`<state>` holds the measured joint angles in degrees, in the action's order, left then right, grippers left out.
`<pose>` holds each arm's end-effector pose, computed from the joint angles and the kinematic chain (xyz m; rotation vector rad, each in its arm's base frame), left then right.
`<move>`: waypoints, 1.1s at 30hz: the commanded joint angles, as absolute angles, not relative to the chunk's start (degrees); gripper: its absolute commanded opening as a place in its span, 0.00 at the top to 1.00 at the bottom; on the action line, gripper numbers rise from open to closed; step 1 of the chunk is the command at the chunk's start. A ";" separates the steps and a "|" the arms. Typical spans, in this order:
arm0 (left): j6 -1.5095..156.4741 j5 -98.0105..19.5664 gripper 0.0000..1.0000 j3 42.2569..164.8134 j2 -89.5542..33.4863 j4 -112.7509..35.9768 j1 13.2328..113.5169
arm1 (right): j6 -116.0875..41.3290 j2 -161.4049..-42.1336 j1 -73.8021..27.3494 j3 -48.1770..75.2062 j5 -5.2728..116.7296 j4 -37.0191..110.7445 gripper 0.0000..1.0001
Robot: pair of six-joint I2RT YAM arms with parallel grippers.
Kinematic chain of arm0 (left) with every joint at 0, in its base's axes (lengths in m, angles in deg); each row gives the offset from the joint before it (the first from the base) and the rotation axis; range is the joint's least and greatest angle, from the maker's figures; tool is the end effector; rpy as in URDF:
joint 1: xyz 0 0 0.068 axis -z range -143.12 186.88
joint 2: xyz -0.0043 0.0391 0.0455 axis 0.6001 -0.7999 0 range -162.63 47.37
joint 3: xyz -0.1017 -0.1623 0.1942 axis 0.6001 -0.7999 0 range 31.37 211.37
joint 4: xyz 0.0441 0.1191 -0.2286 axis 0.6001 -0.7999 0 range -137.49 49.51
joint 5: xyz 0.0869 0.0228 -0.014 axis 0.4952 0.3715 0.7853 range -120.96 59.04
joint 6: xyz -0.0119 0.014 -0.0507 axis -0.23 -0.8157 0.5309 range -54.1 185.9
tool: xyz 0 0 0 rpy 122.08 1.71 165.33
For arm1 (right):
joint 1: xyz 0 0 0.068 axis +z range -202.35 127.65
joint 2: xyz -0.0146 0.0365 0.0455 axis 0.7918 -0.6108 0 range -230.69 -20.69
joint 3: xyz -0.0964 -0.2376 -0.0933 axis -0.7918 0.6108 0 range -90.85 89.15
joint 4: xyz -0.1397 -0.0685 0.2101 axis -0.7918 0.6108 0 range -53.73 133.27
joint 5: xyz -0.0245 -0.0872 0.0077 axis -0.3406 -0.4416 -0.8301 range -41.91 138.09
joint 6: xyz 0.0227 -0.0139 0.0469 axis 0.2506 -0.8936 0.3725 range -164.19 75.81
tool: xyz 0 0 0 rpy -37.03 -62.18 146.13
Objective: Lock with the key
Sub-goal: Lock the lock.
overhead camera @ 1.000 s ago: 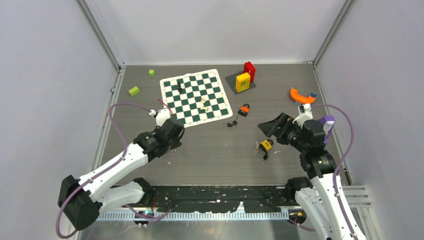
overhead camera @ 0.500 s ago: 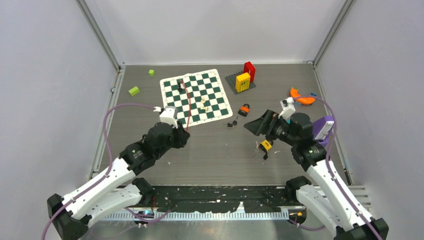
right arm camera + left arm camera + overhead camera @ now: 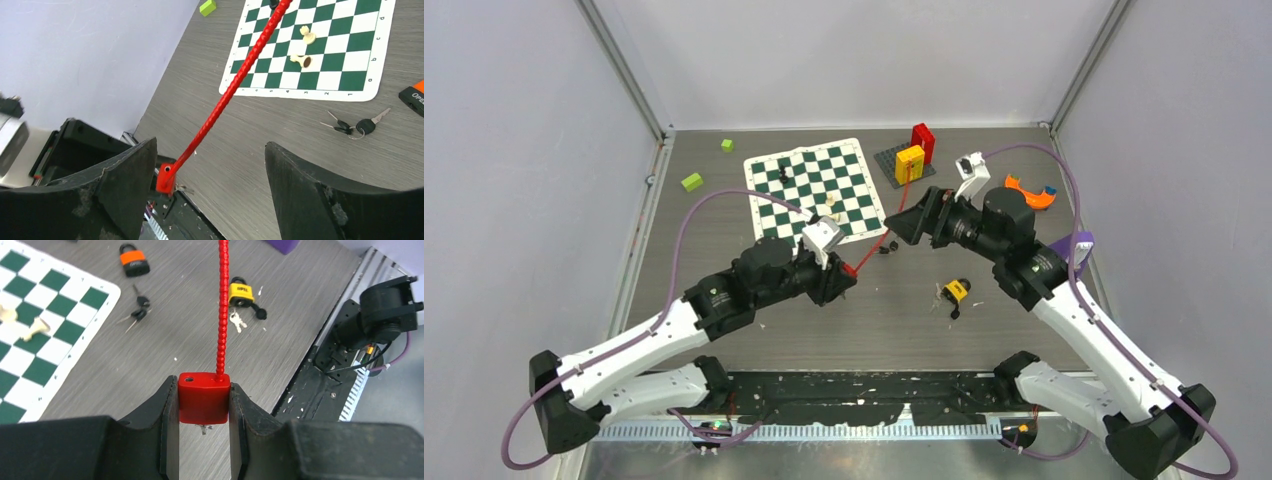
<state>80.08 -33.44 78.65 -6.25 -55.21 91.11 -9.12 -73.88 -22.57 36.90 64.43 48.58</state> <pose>0.1249 -0.1761 0.3193 0.7239 1.8976 -0.8200 0.1799 0.1145 0.3560 -0.1288 1.9192 1.0431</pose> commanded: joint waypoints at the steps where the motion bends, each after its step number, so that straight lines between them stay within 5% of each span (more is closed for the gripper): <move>1: 75.74 -33.99 1.00 82.34 -6.93 -48.29 93.71 | -8.18 -75.42 -22.15 34.02 62.56 46.62 0.15; 5: 74.74 -32.94 1.00 83.19 -7.40 -48.06 95.14 | -6.95 -75.49 -22.12 32.94 61.16 46.37 0.20; 7: 74.68 -32.77 1.00 83.16 -7.50 -47.72 95.38 | -6.67 -75.14 -22.12 32.83 61.25 46.15 0.32; 12: 75.05 -31.79 0.93 82.41 -7.95 -45.57 95.47 | -5.50 -71.93 -22.14 35.53 60.97 40.31 0.84; 13: 75.27 -31.71 0.85 82.49 -8.07 -45.32 95.41 | -5.54 -71.58 -22.13 35.78 60.94 39.48 0.89; 16: 75.89 -32.30 0.27 82.69 -7.29 -43.66 95.36 | -6.49 -71.13 -22.14 34.91 61.58 37.55 0.95; 18: 76.05 -32.67 0.04 82.31 -5.86 -42.34 95.40 | -7.47 -70.49 -22.13 34.48 63.02 35.39 0.95; 27: 77.71 -34.54 0.01 80.47 1.42 -40.83 95.39 | -11.10 -67.06 -22.13 30.06 63.98 32.14 0.95; 33: 74.45 -34.63 0.11 81.60 -1.43 -40.80 95.68 | -3.55 -68.47 -20.96 26.21 53.72 39.40 0.95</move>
